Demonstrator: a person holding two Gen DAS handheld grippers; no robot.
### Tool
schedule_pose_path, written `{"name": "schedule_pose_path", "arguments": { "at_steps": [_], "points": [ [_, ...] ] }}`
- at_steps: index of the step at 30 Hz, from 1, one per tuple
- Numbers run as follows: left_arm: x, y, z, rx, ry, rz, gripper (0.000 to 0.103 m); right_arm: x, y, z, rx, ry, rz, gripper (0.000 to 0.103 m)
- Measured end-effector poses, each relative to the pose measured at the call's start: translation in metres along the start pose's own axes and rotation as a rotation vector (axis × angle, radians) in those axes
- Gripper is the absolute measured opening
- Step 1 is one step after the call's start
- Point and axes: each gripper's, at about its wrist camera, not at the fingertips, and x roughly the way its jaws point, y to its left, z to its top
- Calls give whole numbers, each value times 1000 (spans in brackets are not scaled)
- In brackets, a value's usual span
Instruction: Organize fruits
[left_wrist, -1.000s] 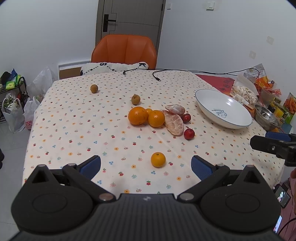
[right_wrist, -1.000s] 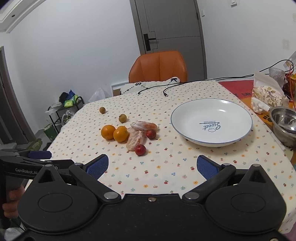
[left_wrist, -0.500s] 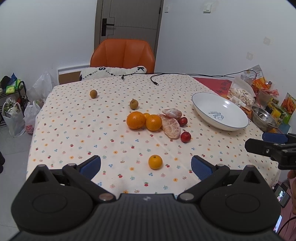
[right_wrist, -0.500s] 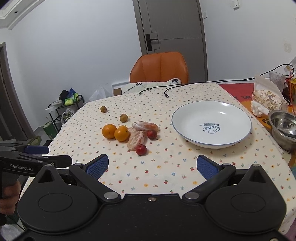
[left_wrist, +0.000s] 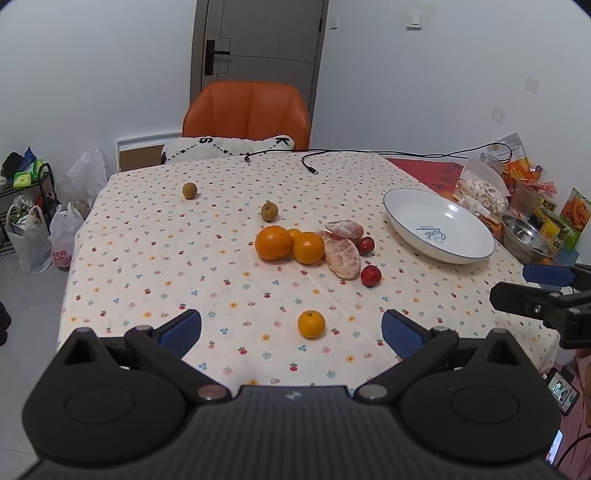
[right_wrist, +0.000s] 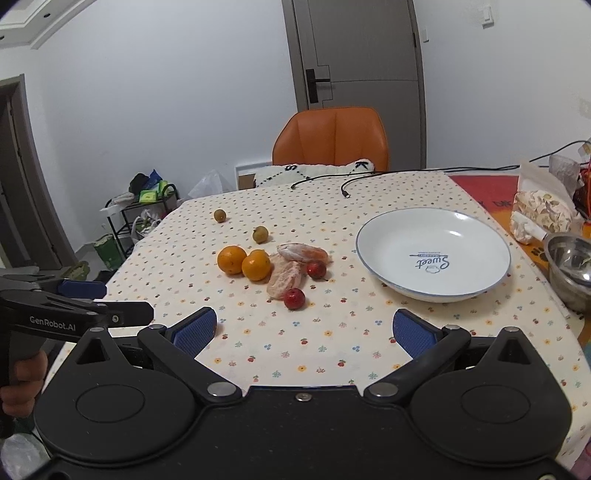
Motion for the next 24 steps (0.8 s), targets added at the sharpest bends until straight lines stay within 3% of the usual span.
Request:
{"name": "schedule_pose_path", "arguments": {
  "at_steps": [24],
  "points": [
    [7, 4, -4, -20, 12, -15, 103, 14, -3, -10, -9, 47, -18, 103]
  ]
}}
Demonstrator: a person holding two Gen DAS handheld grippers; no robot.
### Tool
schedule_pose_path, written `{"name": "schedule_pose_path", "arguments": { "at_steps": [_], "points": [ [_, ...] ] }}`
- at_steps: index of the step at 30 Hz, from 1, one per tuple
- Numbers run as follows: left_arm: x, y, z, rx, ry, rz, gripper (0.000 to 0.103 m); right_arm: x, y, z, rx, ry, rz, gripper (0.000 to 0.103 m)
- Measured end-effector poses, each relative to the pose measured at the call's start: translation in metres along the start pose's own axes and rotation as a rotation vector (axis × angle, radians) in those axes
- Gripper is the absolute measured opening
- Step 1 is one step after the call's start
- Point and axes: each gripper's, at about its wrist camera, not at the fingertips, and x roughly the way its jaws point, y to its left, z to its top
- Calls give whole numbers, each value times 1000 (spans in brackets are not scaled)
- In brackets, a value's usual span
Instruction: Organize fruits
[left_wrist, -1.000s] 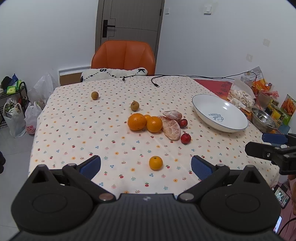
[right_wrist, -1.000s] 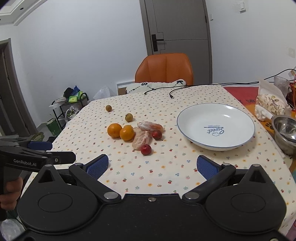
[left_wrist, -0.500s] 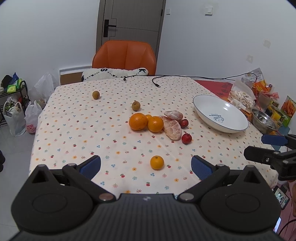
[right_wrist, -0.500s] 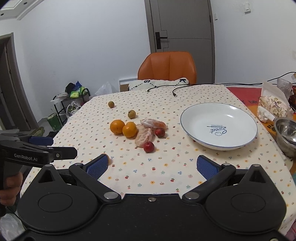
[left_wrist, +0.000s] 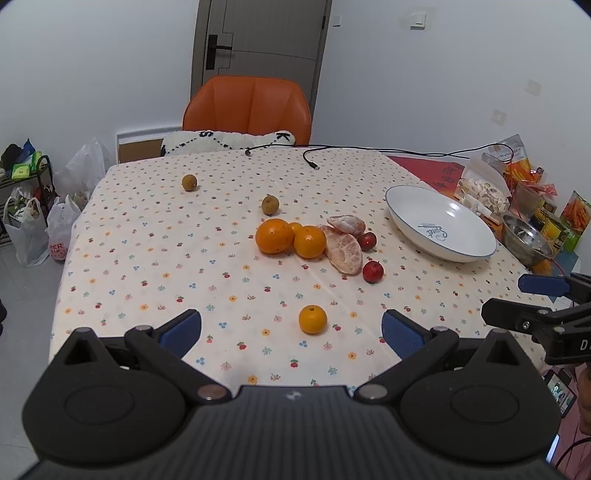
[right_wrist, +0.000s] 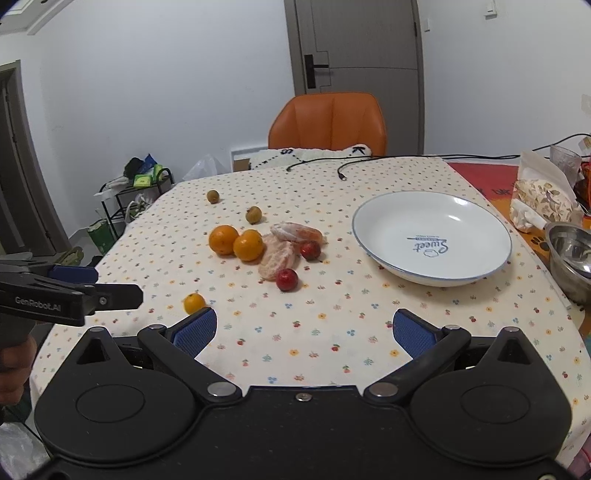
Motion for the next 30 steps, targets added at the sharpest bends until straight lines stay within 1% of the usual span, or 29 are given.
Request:
{"name": "schedule_pose_path", "arguments": {
  "at_steps": [7, 11, 15, 20, 25, 27, 28, 30],
  "points": [
    [10, 1, -1, -11, 0, -7, 103, 6, -9, -3, 28, 3, -11, 103],
    [13, 0, -2, -5, -19, -15, 103, 7, -12, -3, 36, -7, -4, 103],
    [16, -1, -3, -8, -38, -34, 103, 11, -13, -3, 25, -12, -18, 103],
    [24, -5, -6, -2, -59, -47, 100, 17, -16, -4, 36, -13, 5, 103],
    [34, -6, -8, 0, -67, -61, 93, 28, -19, -7, 45, -2, 17, 103],
    [39, -6, -8, -1, -64, -65, 83, 31, -20, -8, 51, 0, 24, 102],
    [42, -6, -9, -1, -57, -67, 81, 33, -21, -9, 51, 0, 24, 102],
    [48, -6, -10, -1, -44, -70, 70, 36, -22, -10, 53, 1, 26, 100]
  ]
}}
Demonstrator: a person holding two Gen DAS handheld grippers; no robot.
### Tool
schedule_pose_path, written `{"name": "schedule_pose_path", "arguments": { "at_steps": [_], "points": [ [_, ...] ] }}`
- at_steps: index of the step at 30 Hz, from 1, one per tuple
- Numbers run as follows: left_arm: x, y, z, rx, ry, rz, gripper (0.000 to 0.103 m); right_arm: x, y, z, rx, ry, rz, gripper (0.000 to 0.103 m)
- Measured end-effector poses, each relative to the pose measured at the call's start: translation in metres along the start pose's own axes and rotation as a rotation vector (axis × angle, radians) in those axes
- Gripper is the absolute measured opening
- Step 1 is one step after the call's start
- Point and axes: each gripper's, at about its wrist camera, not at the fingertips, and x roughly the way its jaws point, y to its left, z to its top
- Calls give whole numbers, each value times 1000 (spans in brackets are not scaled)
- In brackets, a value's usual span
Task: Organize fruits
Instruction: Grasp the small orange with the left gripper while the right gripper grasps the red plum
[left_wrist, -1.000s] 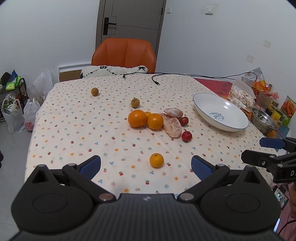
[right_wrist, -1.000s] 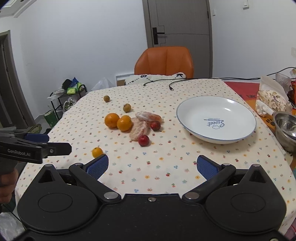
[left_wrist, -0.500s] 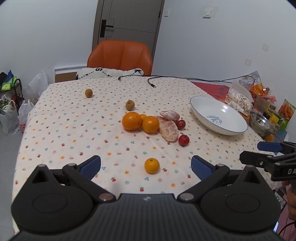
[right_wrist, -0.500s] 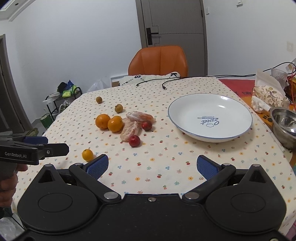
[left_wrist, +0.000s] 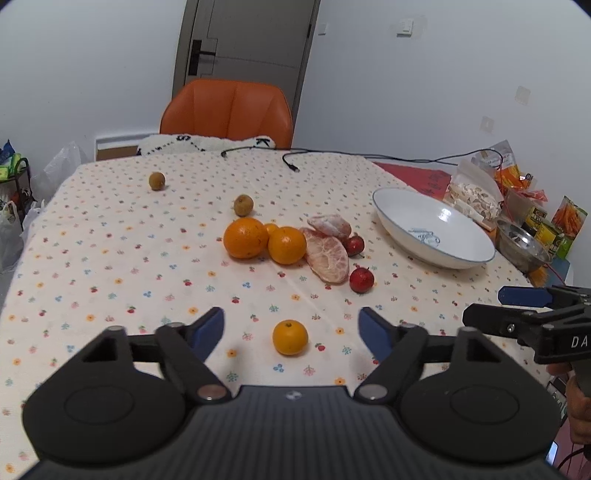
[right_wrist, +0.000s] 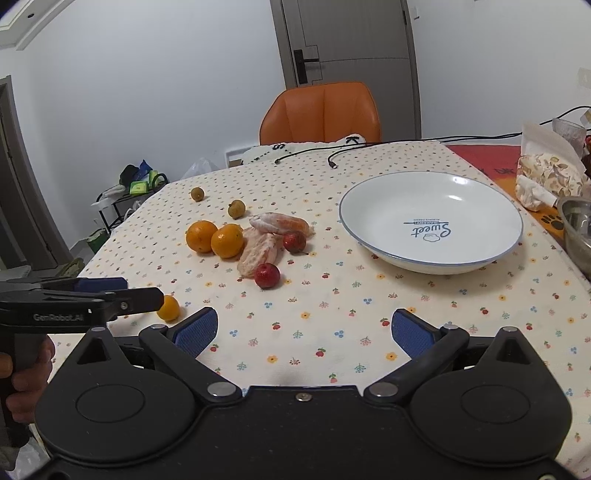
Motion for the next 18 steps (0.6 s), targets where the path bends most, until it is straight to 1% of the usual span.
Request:
{"name": "schedule_pose_path", "arguments": {
  "at_steps": [2, 4, 7, 8, 9, 10, 14, 16, 17, 18],
  "points": [
    [7, 0, -2, 1, 17, -4, 67, 3, -2, -1, 7, 0, 11, 95],
    [13, 0, -4, 3, 30, -5, 66, 6, -4, -1, 19, 4, 28, 94],
    [20, 0, -6, 11, 44, -2, 62, 13, -5, -2, 25, 10, 46, 88],
    [23, 1, -7, 10, 47, 0, 57, 15, -5, -2, 28, 12, 52, 86],
    [26, 2, -7, 6, 51, 1, 50, 17, -5, -2, 31, 13, 59, 85],
    [28, 4, -8, -1, 57, 3, 47, 19, -5, -2, 32, 13, 64, 85],
    [33, 5, -7, 8, 45, 9, 44, 29, -4, -1, 29, 18, 71, 84],
    [35, 6, -5, 15, 42, 12, 34, 33, -4, 0, 29, 21, 79, 81],
    [36, 6, -5, 14, 39, 10, 26, 36, -3, 1, 26, 22, 82, 80],
    [37, 8, -4, 7, 39, 6, 23, 38, -2, 2, 23, 23, 84, 79]
  ]
}}
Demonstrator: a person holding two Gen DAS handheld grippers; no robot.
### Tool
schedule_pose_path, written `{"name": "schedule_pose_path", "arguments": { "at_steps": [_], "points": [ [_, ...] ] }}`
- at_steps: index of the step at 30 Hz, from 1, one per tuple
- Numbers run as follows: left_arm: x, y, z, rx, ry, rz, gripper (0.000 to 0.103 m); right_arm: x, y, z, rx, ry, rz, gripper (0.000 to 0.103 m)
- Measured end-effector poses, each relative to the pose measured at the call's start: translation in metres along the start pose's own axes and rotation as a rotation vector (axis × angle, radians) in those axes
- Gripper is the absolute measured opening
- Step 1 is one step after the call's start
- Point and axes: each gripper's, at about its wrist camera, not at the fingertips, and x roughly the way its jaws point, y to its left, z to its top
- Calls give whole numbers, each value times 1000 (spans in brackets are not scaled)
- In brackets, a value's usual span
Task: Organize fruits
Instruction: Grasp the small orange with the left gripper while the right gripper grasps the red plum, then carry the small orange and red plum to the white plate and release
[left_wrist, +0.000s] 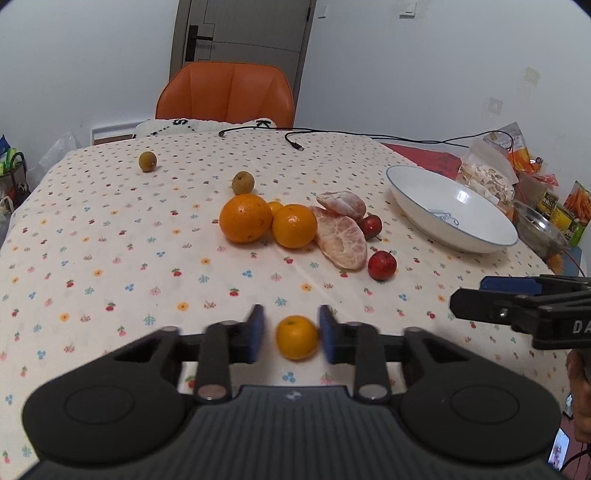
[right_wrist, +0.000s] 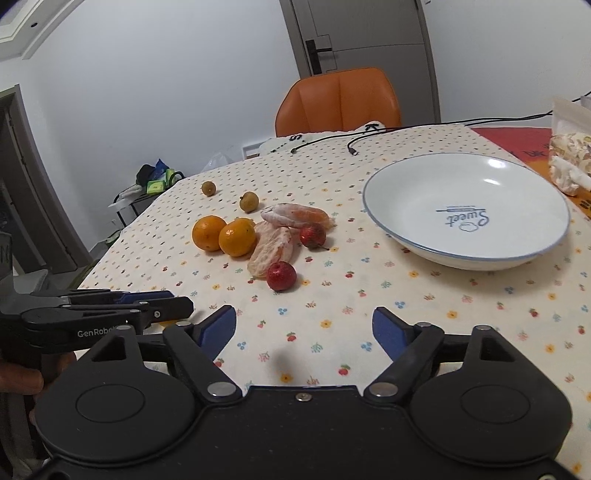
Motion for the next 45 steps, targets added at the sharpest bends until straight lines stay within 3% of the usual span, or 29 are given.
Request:
{"name": "schedule_pose_path", "arguments": {
  "at_steps": [16, 19, 22, 24, 27, 45],
  "points": [
    [-2, 30, 15, -59, -54, 43, 23, 52, 19, 24, -34, 23, 43, 61],
    [-3, 33, 16, -64, -57, 49, 23, 61, 23, 26, -40, 39, 51, 54],
    [-4, 35, 18, -68, -61, 51, 23, 68, 24, 26, -46, 42, 45, 41],
    [-5, 35, 20, -68, -65, 50, 23, 68, 21, 27, -35, 42, 41, 21],
    [-6, 33, 23, -62, -71, 45, 23, 62, 15, 27, -5, 30, 72, 21],
    [-5, -8, 39, 6, -101, -12, 23, 11, -8, 37, 25, -95, 41, 21]
  ]
}}
